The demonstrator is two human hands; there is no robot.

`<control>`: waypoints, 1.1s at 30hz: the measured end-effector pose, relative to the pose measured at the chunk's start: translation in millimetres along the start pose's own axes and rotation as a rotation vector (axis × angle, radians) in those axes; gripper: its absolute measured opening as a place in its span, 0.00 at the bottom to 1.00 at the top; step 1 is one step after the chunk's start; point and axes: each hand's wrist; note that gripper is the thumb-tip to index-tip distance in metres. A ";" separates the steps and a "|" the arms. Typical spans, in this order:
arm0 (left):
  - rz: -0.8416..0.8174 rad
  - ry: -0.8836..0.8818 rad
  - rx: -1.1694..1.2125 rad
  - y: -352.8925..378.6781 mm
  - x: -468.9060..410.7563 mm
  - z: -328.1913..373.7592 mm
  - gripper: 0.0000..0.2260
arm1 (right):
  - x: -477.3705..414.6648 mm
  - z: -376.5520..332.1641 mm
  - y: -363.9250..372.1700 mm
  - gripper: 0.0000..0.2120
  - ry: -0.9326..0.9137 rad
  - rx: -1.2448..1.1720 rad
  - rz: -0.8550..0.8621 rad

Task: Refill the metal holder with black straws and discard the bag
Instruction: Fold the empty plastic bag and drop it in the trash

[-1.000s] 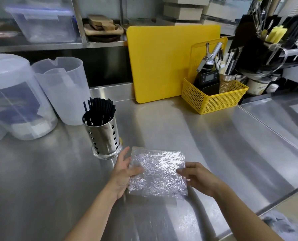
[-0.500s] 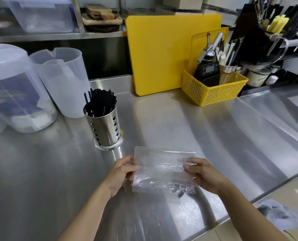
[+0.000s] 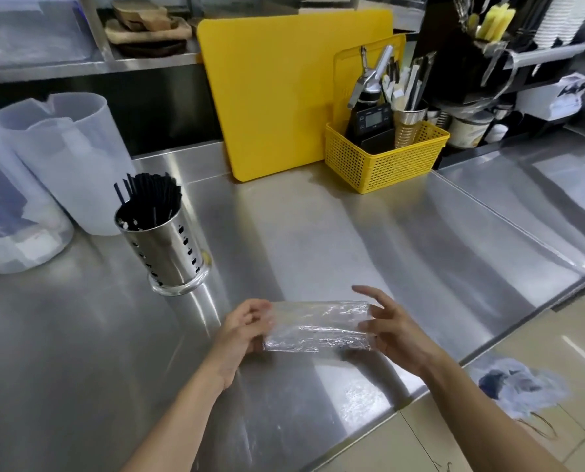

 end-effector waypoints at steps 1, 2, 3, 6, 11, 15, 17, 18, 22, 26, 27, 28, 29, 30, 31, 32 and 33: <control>0.013 -0.001 -0.013 7.9 -1.7 0.3 0.23 | 0.5 -0.1 -8.4 0.25 -0.009 -0.008 0.052; 0.027 0.001 -0.007 16.1 -4.1 0.2 0.27 | 1.1 -0.6 -16.4 0.25 -0.024 -0.010 0.103; 0.040 -0.004 0.002 24.7 -7.6 0.0 0.30 | 2.1 -2.4 -23.3 0.22 -0.047 0.001 0.162; 0.025 -0.033 0.021 60.4 -16.8 0.5 0.26 | 10.9 -15.1 -48.2 0.08 -0.077 0.043 0.290; 0.044 -0.030 -0.039 142.7 -36.7 -15.2 0.05 | 36.4 -38.0 -109.6 0.05 -0.096 -0.007 0.345; 0.010 -0.055 -0.103 225.3 -50.6 -33.4 0.04 | 64.5 -54.8 -177.8 0.03 -0.147 0.236 0.429; -0.020 -0.045 -0.172 264.2 -56.7 -39.9 0.05 | 78.2 -63.9 -209.9 0.05 -0.172 0.321 0.482; -0.042 -0.026 -0.203 281.7 -61.4 -43.2 0.06 | 85.3 -68.3 -225.1 0.06 -0.188 0.338 0.514; -0.106 -0.002 -0.251 341.7 -74.3 -51.4 0.07 | 115.6 -79.8 -277.8 0.05 -0.233 0.318 0.620; -0.155 -0.012 -0.252 397.1 -80.4 -59.9 0.08 | 142.0 -82.3 -317.5 0.05 -0.260 0.302 0.739; -0.171 -0.012 -0.262 410.1 -81.8 -62.9 0.08 | 147.5 -81.9 -326.8 0.05 -0.267 0.297 0.764; -0.190 -0.019 -0.269 421.8 -83.7 -67.2 0.08 | 152.4 -81.3 -336.0 0.04 -0.272 0.293 0.788; -0.207 -0.032 -0.274 432.7 -86.1 -72.1 0.08 | 157.2 -80.3 -345.5 0.04 -0.273 0.291 0.811; -0.222 -0.046 -0.280 443.3 -89.5 -77.0 0.07 | 161.9 -79.5 -355.6 0.04 -0.272 0.289 0.832; -0.235 -0.056 -0.288 454.0 -92.8 -82.0 0.07 | 166.3 -78.8 -365.8 0.04 -0.271 0.285 0.853; -0.254 -0.067 -0.299 464.7 -96.2 -87.6 0.08 | 170.4 -78.3 -376.3 0.04 -0.268 0.275 0.875; -0.278 -0.082 -0.311 476.0 -99.2 -93.7 0.08 | 173.8 -77.7 -387.7 0.04 -0.263 0.263 0.900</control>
Point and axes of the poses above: each hand's wrist, its own x-axis away from the middle knuckle, its own y-axis out of the palm, z = x × y, and after that the axes turned 3 degrees about x, right-handed
